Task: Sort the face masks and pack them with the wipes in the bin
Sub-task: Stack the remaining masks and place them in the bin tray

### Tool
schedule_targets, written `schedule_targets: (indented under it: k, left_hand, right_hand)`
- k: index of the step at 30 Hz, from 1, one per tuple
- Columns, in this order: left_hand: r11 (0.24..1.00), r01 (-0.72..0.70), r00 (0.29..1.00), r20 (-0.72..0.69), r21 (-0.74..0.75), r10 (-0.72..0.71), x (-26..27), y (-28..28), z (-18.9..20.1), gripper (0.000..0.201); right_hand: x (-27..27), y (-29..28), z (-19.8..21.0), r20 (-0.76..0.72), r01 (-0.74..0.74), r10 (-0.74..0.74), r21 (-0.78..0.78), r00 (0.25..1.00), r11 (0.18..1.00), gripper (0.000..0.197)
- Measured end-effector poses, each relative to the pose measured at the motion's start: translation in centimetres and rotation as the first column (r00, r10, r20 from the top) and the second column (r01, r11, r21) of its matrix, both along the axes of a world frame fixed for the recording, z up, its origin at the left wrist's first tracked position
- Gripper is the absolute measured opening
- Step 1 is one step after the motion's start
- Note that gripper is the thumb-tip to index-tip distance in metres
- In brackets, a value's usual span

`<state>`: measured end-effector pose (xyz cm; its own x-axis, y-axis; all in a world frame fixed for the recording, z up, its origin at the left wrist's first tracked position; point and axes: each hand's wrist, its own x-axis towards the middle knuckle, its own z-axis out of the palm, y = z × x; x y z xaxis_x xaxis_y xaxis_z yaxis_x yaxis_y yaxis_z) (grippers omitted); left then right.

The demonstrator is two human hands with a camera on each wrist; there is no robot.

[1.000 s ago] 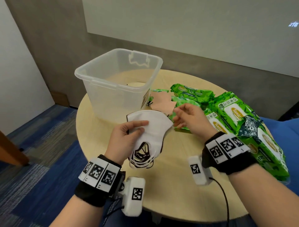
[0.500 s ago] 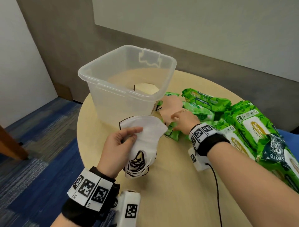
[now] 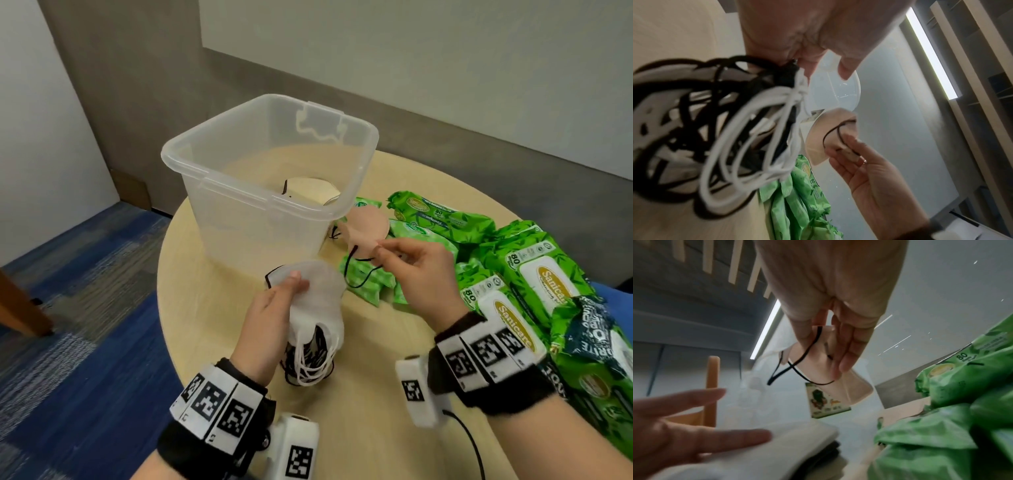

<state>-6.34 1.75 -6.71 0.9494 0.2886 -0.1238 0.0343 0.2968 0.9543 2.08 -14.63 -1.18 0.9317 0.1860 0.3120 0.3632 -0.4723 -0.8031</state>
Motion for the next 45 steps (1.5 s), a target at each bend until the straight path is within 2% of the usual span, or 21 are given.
schedule_targets:
  k: [2, 4, 7, 9, 10, 12, 13, 15, 16, 18, 20, 24, 27, 30, 33, 42, 45]
  left_hand:
    - [0.998, -0.008, 1.000, -0.006, -0.057, 0.008, 0.2, -0.3, -0.1, 0.059]
    - [0.993, 0.039, 0.998, 0.044, -0.109, -0.035, 0.2, -0.6, 0.0, 0.061]
    - [0.996, 0.056, 0.995, 0.081, -0.064, -0.051, 0.2, -0.8, -0.1, 0.045]
    - [0.999, 0.034, 0.995, 0.091, -0.017, -0.032, 0.2, -0.8, -0.4, 0.020]
    - [0.999, 0.036, 0.995, 0.092, 0.004, -0.036, 0.1, -0.8, -0.4, 0.014]
    - [0.998, 0.060, 0.995, 0.082, 0.035, -0.063, -0.1, -0.8, -0.3, 0.021]
    - [0.996, 0.074, 0.994, 0.083, 0.045, -0.078, -0.1, -0.8, -0.2, 0.021]
    - [0.993, 0.102, 0.990, 0.096, 0.052, -0.107, -0.3, -0.9, 0.2, 0.021]
    - [0.992, 0.115, 0.987, 0.105, 0.046, -0.119, -0.3, -0.9, 0.2, 0.021]
    - [0.991, 0.133, 0.983, 0.127, 0.027, -0.136, -0.4, -1.0, 0.5, 0.019]
    - [0.990, 0.137, 0.981, 0.137, 0.018, -0.138, -0.5, -1.0, 0.5, 0.029]
    - [0.994, 0.111, 0.984, 0.140, 0.009, -0.111, -0.6, -0.9, 0.5, 0.018]
    - [0.994, 0.104, 0.981, 0.167, -0.018, -0.099, -0.8, -0.9, 0.6, 0.024]
    - [0.995, 0.094, 0.980, 0.180, -0.027, -0.087, -0.8, -1.0, 0.6, 0.021]
    - [0.995, 0.086, 0.978, 0.193, -0.045, -0.075, -0.9, -1.0, 0.8, 0.028]
    - [0.975, 0.209, 0.954, 0.232, -0.076, -0.187, -1.0, -2.0, 1.2, 0.036]
    - [0.968, 0.241, 0.945, 0.247, -0.075, -0.216, -1.0, -2.2, 1.1, 0.031]
  right_hand:
    - [-1.8, -0.1, -0.1, -0.056, -0.125, 0.127, 0.042, 0.990, 0.991, 0.016]
    - [-3.1, -0.3, -0.6, -0.089, -0.245, 0.241, -0.035, 0.966, 0.969, 0.015]
    - [-4.1, -0.7, -1.3, -0.164, -0.361, 0.331, -0.213, 0.929, 0.908, 0.016]
    - [-4.3, -0.8, -1.1, -0.252, -0.396, 0.348, -0.173, 0.903, 0.902, 0.021]
    - [-4.2, -0.8, -1.0, -0.250, -0.373, 0.333, -0.136, 0.909, 0.918, 0.021]
    - [-3.8, -0.8, -0.7, -0.150, -0.244, 0.225, -0.129, 0.963, 0.961, 0.020]
    - [-3.5, -0.8, -0.6, -0.106, -0.191, 0.176, -0.156, 0.979, 0.969, 0.027]
    - [-3.0, -0.6, -0.3, -0.118, -0.180, 0.160, -0.189, 0.980, 0.965, 0.042]
    - [-2.9, -0.4, -0.3, -0.147, -0.201, 0.176, -0.180, 0.973, 0.963, 0.043]
    - [-3.0, 0.0, -0.3, -0.159, -0.208, 0.186, -0.130, 0.969, 0.970, 0.032]
    - [-2.8, 0.1, -0.3, -0.109, -0.151, 0.144, -0.061, 0.984, 0.987, 0.023]
    - [-2.9, 0.1, -0.4, -0.101, -0.143, 0.152, 0.086, 0.983, 0.986, 0.024]
    - [-3.0, 0.0, -0.2, -0.101, -0.128, 0.148, 0.183, 0.984, 0.975, 0.018]
    - [-2.8, -0.5, -0.1, -0.078, -0.047, 0.073, 0.292, 0.994, 0.955, 0.016]
    - [-2.5, -1.4, 0.0, -0.093, 0.038, -0.004, 0.366, 0.996, 0.930, 0.020]
    - [-3.1, -1.9, 0.5, -0.238, -0.034, 0.150, 0.433, 0.960, 0.901, 0.021]
    - [-3.5, -2.0, 0.9, -0.278, -0.047, 0.216, 0.510, 0.936, 0.859, 0.018]
